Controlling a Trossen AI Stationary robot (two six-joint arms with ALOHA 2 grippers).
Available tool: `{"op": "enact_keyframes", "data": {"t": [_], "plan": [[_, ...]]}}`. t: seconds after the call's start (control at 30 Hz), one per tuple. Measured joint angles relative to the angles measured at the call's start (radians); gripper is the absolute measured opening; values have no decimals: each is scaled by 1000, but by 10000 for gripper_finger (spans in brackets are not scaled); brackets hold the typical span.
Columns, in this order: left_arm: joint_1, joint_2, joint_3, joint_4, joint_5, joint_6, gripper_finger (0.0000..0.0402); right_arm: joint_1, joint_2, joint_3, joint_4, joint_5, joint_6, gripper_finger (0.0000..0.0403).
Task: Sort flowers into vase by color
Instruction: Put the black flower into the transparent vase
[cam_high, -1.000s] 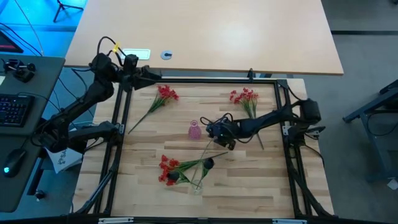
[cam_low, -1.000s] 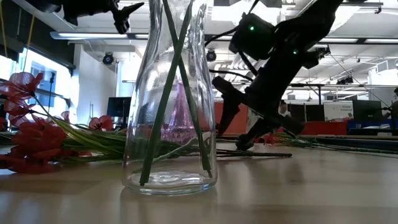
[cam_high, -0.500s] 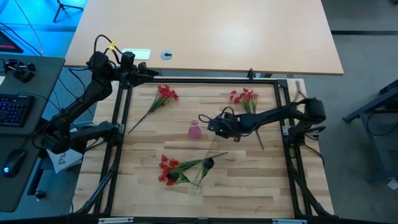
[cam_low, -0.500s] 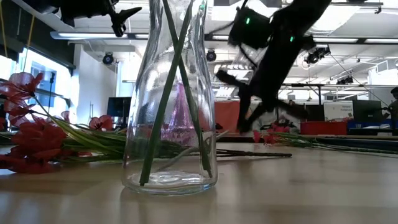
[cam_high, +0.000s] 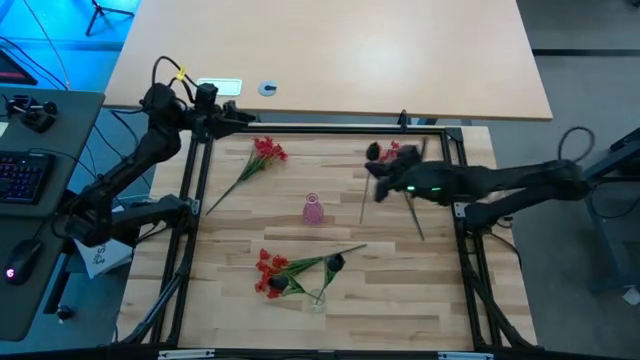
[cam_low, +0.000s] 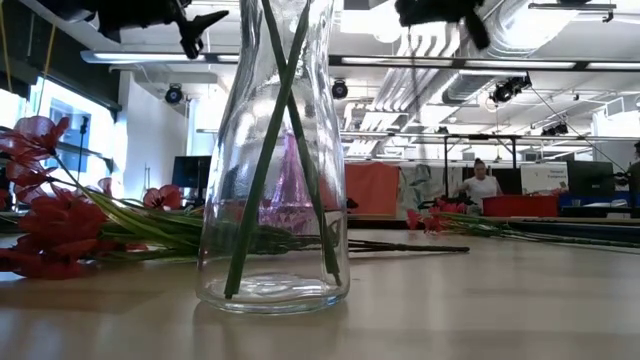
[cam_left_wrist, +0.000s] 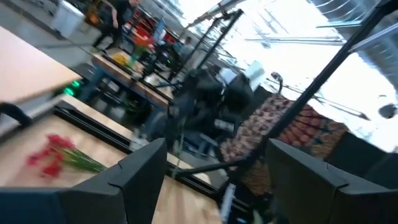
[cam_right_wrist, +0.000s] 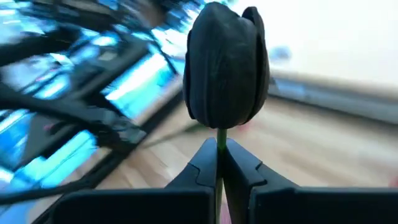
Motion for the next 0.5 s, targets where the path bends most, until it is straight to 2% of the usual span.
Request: {"op": "enact_keyframes", "data": {"t": [0.13, 0.27, 0.37, 0.5], "plan": [[-82, -9, 0, 4, -54, -50, 260, 61, -157, 0, 20, -127, -144, 1], [-193, -27, 0, 6, -152, -81, 260, 149, -245, 0, -41, -267, -115, 1], [-280, -48, 0, 8, -237, -96, 260, 250, -229, 0, -39, -324, -62, 1], [-376, -77, 0, 6, -358, -114, 260, 425, -101, 0, 91, -335, -76, 0]]}}
